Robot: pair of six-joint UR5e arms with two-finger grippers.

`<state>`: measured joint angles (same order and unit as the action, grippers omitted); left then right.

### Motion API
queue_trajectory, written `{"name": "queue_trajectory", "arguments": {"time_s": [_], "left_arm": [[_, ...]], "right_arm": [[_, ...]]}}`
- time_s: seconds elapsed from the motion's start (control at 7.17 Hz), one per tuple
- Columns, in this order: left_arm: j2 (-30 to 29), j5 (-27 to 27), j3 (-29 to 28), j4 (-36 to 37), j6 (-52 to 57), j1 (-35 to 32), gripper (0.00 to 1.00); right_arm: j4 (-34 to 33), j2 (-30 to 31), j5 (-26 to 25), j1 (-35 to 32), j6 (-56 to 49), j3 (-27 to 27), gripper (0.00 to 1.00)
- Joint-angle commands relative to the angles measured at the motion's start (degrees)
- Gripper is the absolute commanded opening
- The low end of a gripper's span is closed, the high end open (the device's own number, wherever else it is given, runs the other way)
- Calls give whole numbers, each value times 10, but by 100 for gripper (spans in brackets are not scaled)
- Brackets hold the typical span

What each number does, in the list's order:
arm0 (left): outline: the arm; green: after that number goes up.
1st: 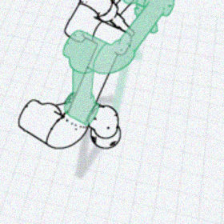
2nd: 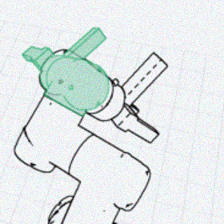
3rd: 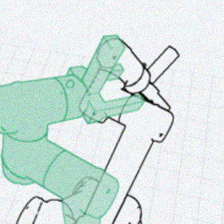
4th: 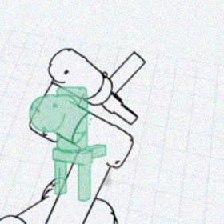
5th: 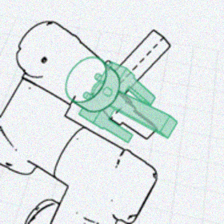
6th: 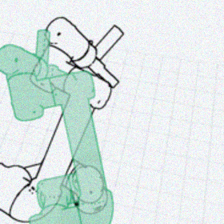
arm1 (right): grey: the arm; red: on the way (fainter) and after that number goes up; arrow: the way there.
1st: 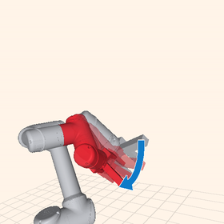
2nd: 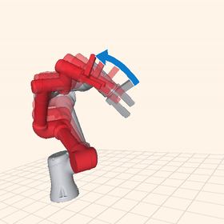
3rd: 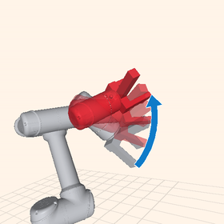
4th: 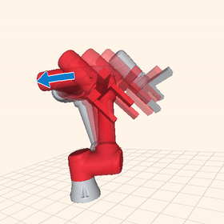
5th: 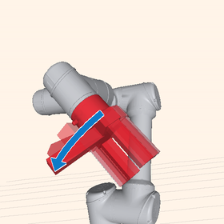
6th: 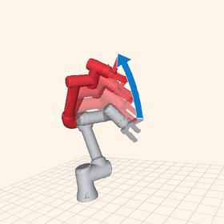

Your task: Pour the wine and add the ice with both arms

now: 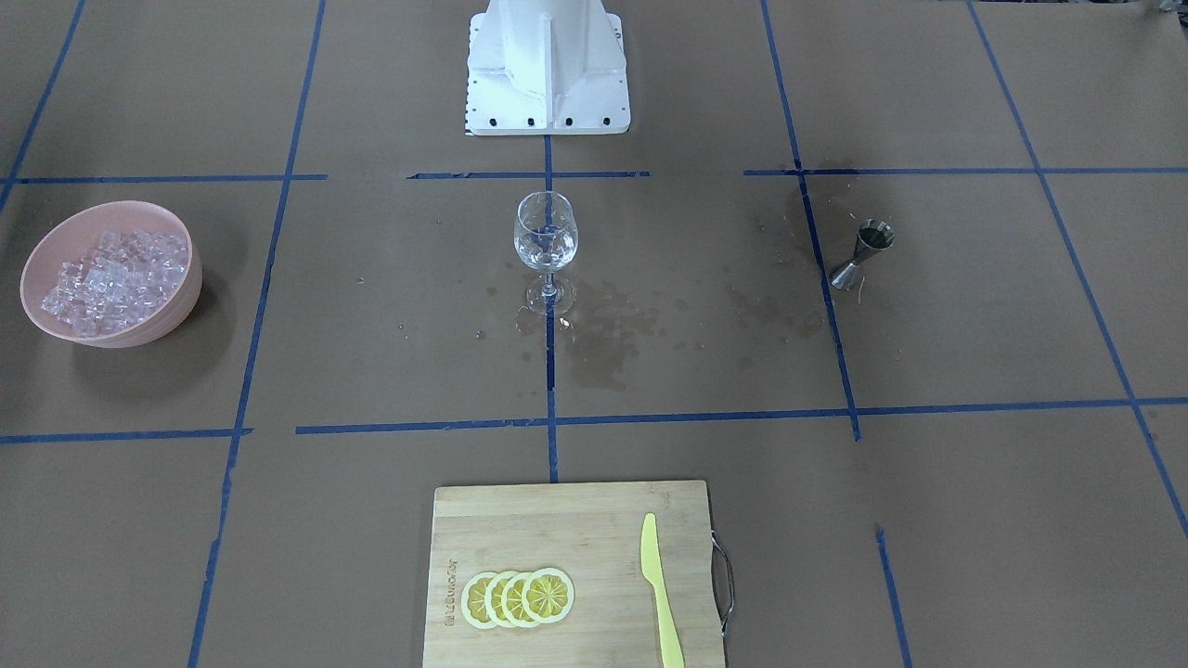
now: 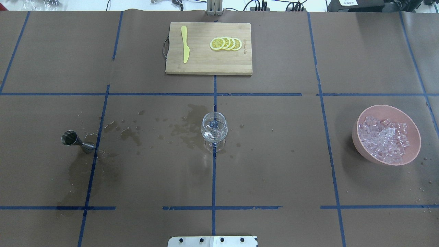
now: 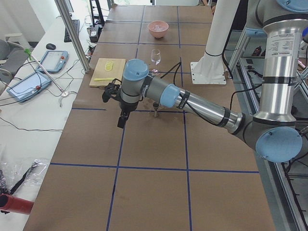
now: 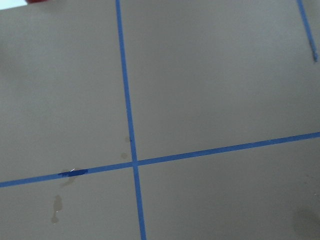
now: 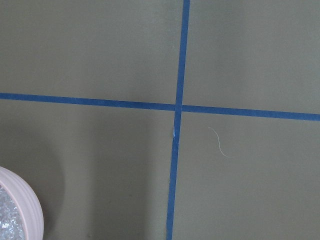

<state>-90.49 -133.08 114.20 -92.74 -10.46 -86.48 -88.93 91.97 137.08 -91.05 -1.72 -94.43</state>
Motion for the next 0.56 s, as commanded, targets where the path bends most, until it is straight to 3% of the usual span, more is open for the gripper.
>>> {"name": "queue_trajectory", "arguments": {"time_s": [0.0,0.28,0.42], "left_arm": [[-2,9,66,-2,-94,61,100],[21,30,97,-50,-187,105,100],[65,39,100,-137,-240,137,100]], "right_arm": [[1,0,0,0,1,-6,100],[1,-10,0,0,1,-9,100],[0,-13,0,0,1,-8,100]]}}
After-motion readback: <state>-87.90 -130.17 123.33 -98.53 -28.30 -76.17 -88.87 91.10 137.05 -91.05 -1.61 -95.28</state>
